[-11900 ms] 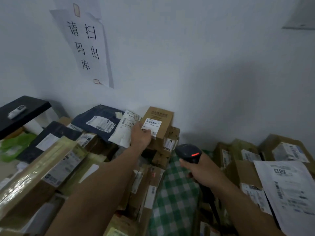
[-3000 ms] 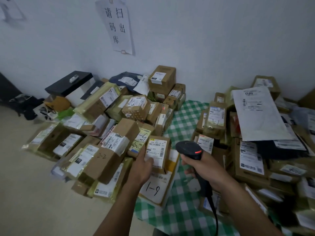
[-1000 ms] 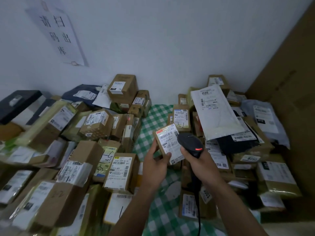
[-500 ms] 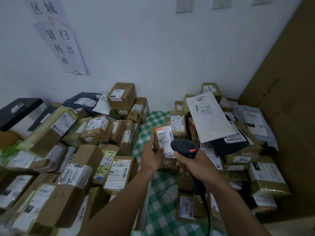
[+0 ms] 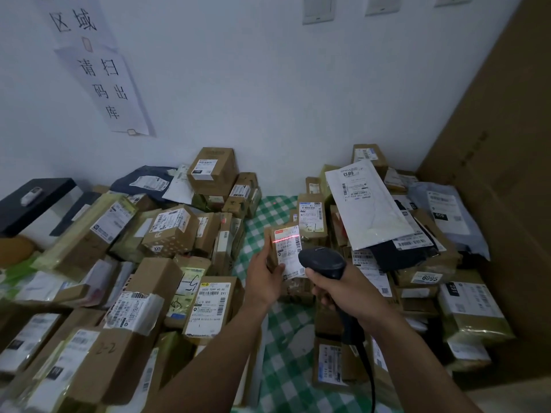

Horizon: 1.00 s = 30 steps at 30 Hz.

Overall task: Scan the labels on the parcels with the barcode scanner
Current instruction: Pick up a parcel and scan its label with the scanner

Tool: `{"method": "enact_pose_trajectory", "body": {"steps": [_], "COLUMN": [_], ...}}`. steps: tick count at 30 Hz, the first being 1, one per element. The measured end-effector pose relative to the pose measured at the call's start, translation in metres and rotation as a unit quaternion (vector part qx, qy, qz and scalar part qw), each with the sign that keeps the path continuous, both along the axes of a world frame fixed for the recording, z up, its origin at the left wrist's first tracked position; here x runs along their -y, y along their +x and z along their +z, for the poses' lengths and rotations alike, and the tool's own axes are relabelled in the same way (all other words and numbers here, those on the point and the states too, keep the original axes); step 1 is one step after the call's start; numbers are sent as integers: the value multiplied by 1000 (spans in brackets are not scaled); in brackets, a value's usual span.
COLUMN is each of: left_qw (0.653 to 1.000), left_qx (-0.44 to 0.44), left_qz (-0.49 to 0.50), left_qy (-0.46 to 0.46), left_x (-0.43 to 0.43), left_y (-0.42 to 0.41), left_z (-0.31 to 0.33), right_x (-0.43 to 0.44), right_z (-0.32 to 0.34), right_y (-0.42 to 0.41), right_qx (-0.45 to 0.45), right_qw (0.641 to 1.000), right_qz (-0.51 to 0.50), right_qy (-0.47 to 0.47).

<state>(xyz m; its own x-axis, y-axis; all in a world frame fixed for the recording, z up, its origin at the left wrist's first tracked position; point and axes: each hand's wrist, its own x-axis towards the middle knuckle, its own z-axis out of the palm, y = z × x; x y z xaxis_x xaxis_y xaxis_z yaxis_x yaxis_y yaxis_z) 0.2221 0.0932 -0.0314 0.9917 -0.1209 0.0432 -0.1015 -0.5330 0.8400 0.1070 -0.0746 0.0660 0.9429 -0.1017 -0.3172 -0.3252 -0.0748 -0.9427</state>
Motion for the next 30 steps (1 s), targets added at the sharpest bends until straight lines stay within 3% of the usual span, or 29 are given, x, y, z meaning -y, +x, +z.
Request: {"method": "enact_pose_trajectory", "body": {"steps": [10,17,20,30], "left_qw": [998,977,974,923], "left_qx": [3,4,0,-150], "left_qz": [2,121,156,285], "left_qy": [-58,-176,-163,-212], "left_x": [-19,-87,-120,-138], "left_y": [-38,-130,-171,-238], "left_z": [35,58,46,-14], "right_x": [-6,-48,-72,-128], "right_z": [-3,-11,-20,-37], "right_y": [-1,-5,-8,-22], "right_qx": [12,32,20,-19], "right_qw": [1000,998,996,987], "right_qz": [-1,41,84,159], "right_qy": [15,34,29,10]}}
